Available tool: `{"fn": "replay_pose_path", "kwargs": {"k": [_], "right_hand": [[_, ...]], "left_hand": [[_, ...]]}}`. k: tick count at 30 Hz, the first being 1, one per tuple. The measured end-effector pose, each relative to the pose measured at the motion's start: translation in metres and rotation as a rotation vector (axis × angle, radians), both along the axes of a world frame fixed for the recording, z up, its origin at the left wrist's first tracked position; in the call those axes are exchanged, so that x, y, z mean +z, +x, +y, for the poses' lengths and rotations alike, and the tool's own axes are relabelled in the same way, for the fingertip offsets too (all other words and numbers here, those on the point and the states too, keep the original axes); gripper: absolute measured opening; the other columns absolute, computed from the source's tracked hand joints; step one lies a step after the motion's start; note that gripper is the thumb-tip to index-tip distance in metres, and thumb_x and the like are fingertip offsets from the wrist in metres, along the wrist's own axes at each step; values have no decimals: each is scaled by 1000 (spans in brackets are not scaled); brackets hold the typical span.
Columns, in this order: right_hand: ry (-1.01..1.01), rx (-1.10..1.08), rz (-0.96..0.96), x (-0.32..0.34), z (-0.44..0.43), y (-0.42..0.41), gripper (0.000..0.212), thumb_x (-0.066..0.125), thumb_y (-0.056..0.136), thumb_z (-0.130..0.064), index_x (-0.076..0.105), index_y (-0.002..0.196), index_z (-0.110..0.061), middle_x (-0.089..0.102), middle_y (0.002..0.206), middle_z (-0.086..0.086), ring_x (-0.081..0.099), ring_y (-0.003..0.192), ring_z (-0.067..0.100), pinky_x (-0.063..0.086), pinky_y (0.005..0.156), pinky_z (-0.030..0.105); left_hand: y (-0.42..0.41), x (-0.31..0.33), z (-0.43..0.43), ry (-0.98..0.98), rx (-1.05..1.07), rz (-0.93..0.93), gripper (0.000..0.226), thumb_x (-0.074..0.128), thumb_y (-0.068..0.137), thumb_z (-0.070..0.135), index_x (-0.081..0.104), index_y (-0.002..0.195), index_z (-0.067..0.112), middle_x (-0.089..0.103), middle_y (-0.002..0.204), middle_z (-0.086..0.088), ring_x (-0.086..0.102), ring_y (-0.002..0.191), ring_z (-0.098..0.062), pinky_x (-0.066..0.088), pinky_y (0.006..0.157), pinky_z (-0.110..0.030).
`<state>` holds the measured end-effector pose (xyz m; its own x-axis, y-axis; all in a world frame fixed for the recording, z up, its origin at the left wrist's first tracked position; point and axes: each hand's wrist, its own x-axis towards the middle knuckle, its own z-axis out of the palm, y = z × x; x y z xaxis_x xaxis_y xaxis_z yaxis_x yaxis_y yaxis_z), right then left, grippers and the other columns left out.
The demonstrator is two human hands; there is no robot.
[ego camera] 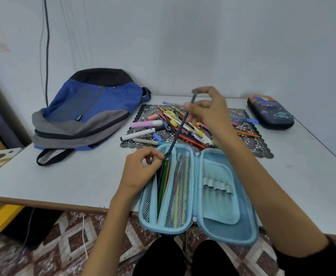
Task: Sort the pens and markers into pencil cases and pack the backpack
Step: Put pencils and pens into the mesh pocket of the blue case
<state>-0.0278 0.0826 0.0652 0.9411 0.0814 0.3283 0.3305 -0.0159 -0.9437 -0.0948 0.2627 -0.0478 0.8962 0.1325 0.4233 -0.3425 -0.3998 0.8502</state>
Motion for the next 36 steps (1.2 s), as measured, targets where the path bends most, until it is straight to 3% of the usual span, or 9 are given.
{"fn": "replay_pose_path", "kwargs": {"k": [6, 12, 16, 20, 22, 24, 28, 32, 36], "right_hand": [[-262, 280, 201, -28, 28, -11, 40, 66, 86, 4, 49, 122, -4, 66, 82, 31, 56, 47, 23, 47, 41, 25], [-651, 411, 258, -42, 33, -15, 34, 70, 84, -3, 54, 114, -2, 58, 55, 12, 47, 37, 13, 35, 38, 20], [-879, 371, 162, -37, 30, -10, 40, 82, 75, -18, 61, 108, -7, 58, 69, -2, 54, 51, 11, 42, 50, 22], [-1058, 352, 36, -36, 30, -11, 26, 80, 76, -33, 72, 87, -11, 55, 67, -6, 50, 59, 7, 35, 55, 24], [-1095, 296, 12, -38, 30, -10, 27, 71, 86, -27, 70, 73, -3, 49, 55, 0, 43, 51, 13, 33, 50, 25], [-1132, 243, -1, -39, 31, -8, 28, 66, 89, -19, 70, 76, 5, 49, 54, 1, 39, 49, 15, 30, 47, 24], [-1182, 230, -57, -35, 30, -8, 13, 72, 85, -22, 74, 96, -14, 52, 80, -8, 50, 65, 7, 29, 50, 16], [-1048, 288, 103, -40, 27, -7, 10, 64, 91, -13, 64, 100, -8, 63, 69, 3, 57, 47, 13, 42, 40, 19], [-881, 368, 254, -41, 24, -7, 9, 55, 94, -1, 57, 102, -6, 60, 63, 8, 54, 38, 13, 44, 36, 22]], "left_hand": [[3, -2, 2, 22, 0, 13, 14, 61, 70, 16, 68, 72, 27, 63, 70, 20, 47, 65, -3, 38, 66, -15], [5, -4, 4, 30, 1, -11, 17, 60, 70, 37, 68, 73, 23, 62, 69, 10, 47, 64, -3, 34, 61, -13], [5, -4, 4, 19, -4, 18, 8, 64, 72, 27, 70, 74, 22, 64, 70, 8, 47, 63, -3, 34, 61, -15], [5, -4, 4, 17, -17, 5, 25, 56, 67, 39, 71, 75, 21, 66, 72, 13, 47, 63, -3, 35, 60, -16], [4, -4, 4, 8, -24, 5, 26, 55, 68, 40, 71, 76, 22, 65, 71, 10, 48, 63, -3, 35, 61, -19], [2, -2, 2, 7, -27, 17, 21, 55, 69, 37, 71, 75, 24, 65, 71, 10, 48, 63, -1, 35, 62, -20], [2, -1, 2, 50, -56, 29, 13, 61, 72, 20, 71, 74, 29, 61, 69, 9, 49, 67, -4, 37, 67, -22], [5, -3, 5, 167, -71, 37, 17, 64, 69, 45, 73, 82, 38, 60, 74, 8, 50, 76, -9, 42, 72, -31], [6, -3, 5, 253, -58, 47, 21, 63, 67, 56, 72, 79, 42, 61, 78, -3, 50, 81, -16, 44, 76, -43]]}}
